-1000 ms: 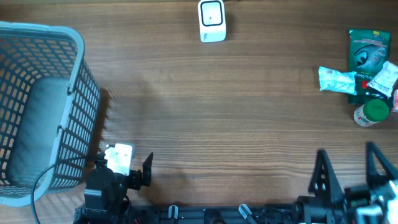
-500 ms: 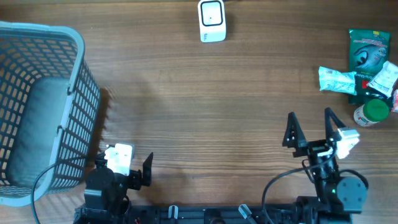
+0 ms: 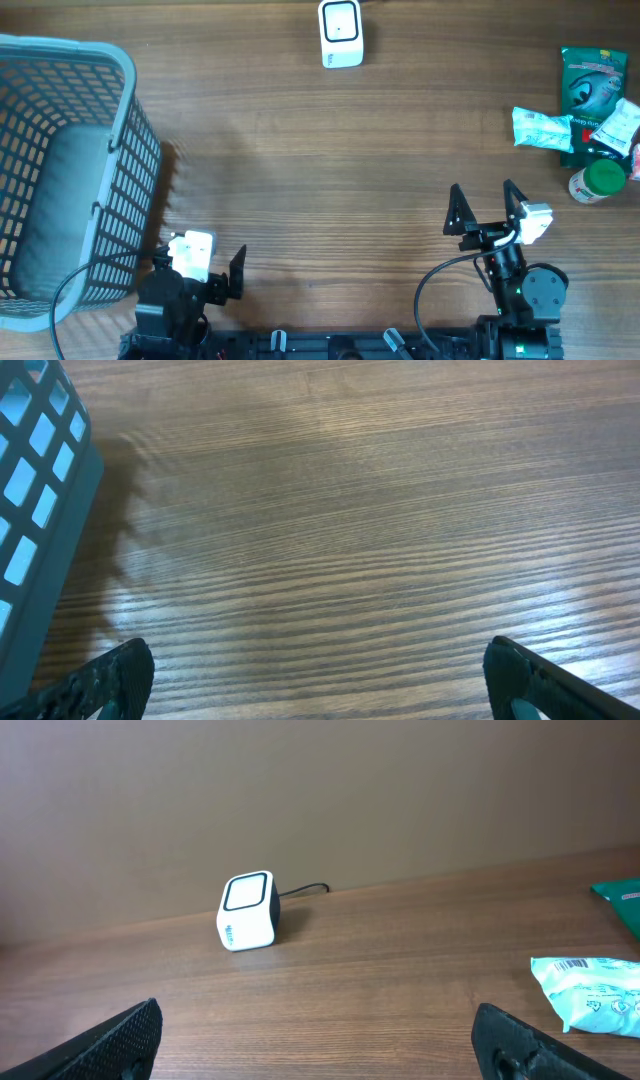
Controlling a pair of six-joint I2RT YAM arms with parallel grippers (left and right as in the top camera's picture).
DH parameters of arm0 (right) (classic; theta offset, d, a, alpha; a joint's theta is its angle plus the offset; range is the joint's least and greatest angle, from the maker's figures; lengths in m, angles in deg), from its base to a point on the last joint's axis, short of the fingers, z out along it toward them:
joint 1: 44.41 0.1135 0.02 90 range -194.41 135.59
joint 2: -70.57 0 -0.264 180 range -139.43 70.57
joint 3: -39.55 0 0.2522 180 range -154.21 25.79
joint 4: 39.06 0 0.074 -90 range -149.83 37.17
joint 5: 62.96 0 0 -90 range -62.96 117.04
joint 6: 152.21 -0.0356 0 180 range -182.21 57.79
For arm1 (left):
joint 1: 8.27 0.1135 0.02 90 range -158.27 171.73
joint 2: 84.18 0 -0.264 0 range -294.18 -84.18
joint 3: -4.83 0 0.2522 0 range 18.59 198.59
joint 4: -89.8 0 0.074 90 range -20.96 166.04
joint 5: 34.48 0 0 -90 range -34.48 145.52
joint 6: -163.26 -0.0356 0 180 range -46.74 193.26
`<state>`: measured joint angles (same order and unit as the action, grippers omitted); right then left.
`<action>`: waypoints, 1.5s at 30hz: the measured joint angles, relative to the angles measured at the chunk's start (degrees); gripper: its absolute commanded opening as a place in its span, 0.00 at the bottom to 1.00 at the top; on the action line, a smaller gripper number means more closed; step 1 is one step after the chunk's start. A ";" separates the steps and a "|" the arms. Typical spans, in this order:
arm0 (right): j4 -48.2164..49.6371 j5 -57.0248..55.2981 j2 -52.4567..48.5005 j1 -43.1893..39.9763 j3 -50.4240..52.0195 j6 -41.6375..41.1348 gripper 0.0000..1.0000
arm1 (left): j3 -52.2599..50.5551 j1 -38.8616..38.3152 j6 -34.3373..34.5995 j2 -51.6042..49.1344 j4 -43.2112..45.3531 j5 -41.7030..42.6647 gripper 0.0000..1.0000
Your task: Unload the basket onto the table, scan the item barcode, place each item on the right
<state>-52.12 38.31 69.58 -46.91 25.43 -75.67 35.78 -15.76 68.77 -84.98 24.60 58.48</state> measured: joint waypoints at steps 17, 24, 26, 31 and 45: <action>-0.39 -2.56 0.00 0.00 0.00 0.07 1.00 | 0.00 0.00 0.00 0.00 0.00 0.00 1.00; -0.46 -3.87 0.00 0.00 0.00 11.50 1.00 | 0.00 0.00 0.00 0.00 0.00 0.00 1.00; -0.46 -3.87 0.00 0.00 0.00 12.28 1.00 | 0.00 0.00 0.00 0.00 0.00 0.00 1.00; -0.46 -3.87 0.00 0.00 0.00 12.31 1.00 | 0.00 0.00 0.00 0.00 0.00 0.00 1.00; -0.48 -3.87 0.04 0.00 0.00 12.31 1.00 | -0.52 0.00 0.00 0.02 13.46 0.15 1.00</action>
<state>-52.60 34.44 69.62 -46.91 25.43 -63.36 35.25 -15.76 68.77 -84.96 38.07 58.63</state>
